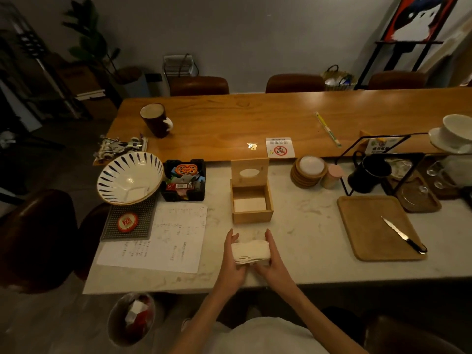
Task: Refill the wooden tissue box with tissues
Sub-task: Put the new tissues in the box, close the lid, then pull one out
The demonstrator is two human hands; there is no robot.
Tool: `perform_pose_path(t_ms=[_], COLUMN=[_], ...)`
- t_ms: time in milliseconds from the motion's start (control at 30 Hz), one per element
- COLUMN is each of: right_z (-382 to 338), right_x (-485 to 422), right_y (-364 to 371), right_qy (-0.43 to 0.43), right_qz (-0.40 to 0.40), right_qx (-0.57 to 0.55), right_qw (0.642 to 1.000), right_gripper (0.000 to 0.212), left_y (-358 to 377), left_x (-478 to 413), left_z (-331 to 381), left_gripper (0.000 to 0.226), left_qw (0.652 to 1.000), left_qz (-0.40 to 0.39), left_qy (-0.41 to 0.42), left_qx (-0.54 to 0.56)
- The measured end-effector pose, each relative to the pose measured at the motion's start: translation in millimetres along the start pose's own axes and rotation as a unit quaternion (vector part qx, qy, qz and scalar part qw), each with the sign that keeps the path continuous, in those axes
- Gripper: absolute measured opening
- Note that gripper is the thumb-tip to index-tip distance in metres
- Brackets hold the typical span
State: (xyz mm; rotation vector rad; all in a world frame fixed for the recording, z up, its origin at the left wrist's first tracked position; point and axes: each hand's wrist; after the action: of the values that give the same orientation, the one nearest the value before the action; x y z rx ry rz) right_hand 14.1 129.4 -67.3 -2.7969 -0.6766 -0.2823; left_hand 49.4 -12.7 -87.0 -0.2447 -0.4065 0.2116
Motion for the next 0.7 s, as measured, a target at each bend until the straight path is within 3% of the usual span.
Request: perform_pose_path(t_ms=[167, 333, 500, 600, 700], right_z=[0, 17, 21, 21, 9], right_x=[-4, -12, -22, -23, -25], right_y=[-1, -23, -46, -52, -62], right_qy=[0.008, -0.054, -0.064, -0.043, 0.049], right_qz=[0.008, 0.024, -0.022, -0.025, -0.038], right_qx=[-0.019, 0.110, 0.201, 0.146, 0.004], right_qw=[1.000, 0.992, 0.977, 0.988, 0.998], right_gripper=[0.086, 0.046, 0.033, 0.031, 0.030], left_y=[0, -8, -18, -22, -26], left_x=[-4, -7, -16, -17, -19], left_z=[0, 1, -2, 1, 6], left_gripper=[0.099, 0.046, 0.036, 0.034, 0.031], left_qw=[0.999, 0.999, 0.998, 0.998, 0.995], left_qz=[-0.051, -0.019, -0.041, -0.049, -0.075], left_qy=[-0.016, -0.010, -0.002, -0.012, -0.067], left_qx=[-0.002, -0.024, -0.040, -0.033, 0.002])
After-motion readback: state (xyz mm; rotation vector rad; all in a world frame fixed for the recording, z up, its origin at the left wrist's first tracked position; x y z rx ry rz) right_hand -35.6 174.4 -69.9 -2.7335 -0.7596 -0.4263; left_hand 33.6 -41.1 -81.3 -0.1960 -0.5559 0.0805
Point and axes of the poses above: each hand's wrist, its own x-axis away from the middle knuckle, its own y-axis out of the palm, z = x × y, and after that the axes turned 7 degrees about -y, right-handed
